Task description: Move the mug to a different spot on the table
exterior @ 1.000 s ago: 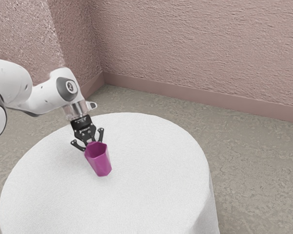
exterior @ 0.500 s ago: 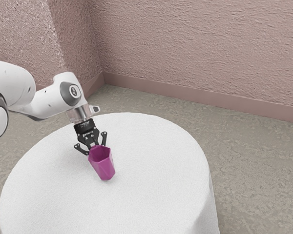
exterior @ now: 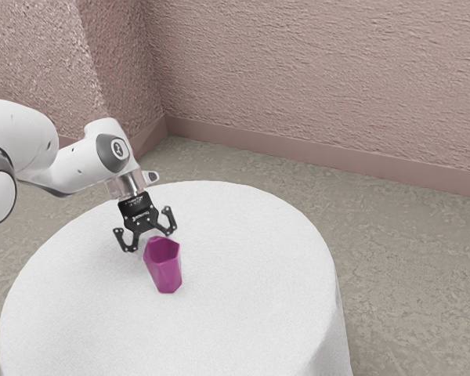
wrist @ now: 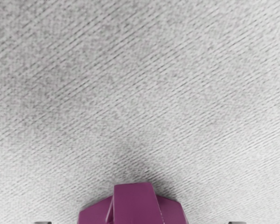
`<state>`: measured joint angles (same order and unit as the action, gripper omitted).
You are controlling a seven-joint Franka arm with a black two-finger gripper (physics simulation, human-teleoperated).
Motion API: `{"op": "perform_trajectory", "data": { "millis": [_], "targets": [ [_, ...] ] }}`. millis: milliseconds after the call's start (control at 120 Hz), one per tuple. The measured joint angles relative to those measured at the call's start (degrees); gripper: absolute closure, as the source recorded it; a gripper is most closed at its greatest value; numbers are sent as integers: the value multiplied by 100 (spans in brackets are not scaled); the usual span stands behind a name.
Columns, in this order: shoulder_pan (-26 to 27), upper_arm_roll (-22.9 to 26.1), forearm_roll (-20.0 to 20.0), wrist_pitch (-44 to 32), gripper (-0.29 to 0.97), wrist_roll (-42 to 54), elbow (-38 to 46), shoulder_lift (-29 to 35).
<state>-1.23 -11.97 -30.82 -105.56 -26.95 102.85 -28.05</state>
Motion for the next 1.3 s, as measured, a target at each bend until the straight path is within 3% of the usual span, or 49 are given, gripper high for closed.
{"op": "perform_trajectory", "data": {
  "millis": [367, 600, 767, 1075, 1300],
  "targets": [
    [-31, -68, 58, -152, 4, 78, -220, -6],
    [-63, -159, 740, -327, 1, 140, -665, 43],
    [-71, -3, 1319, -257, 1, 168, -303, 1108],
    [179, 332, 2259, 737, 0, 551, -191, 3185],
    [262, 905, 2881, 1450, 0, 975, -606, 3749]
  ]
}}
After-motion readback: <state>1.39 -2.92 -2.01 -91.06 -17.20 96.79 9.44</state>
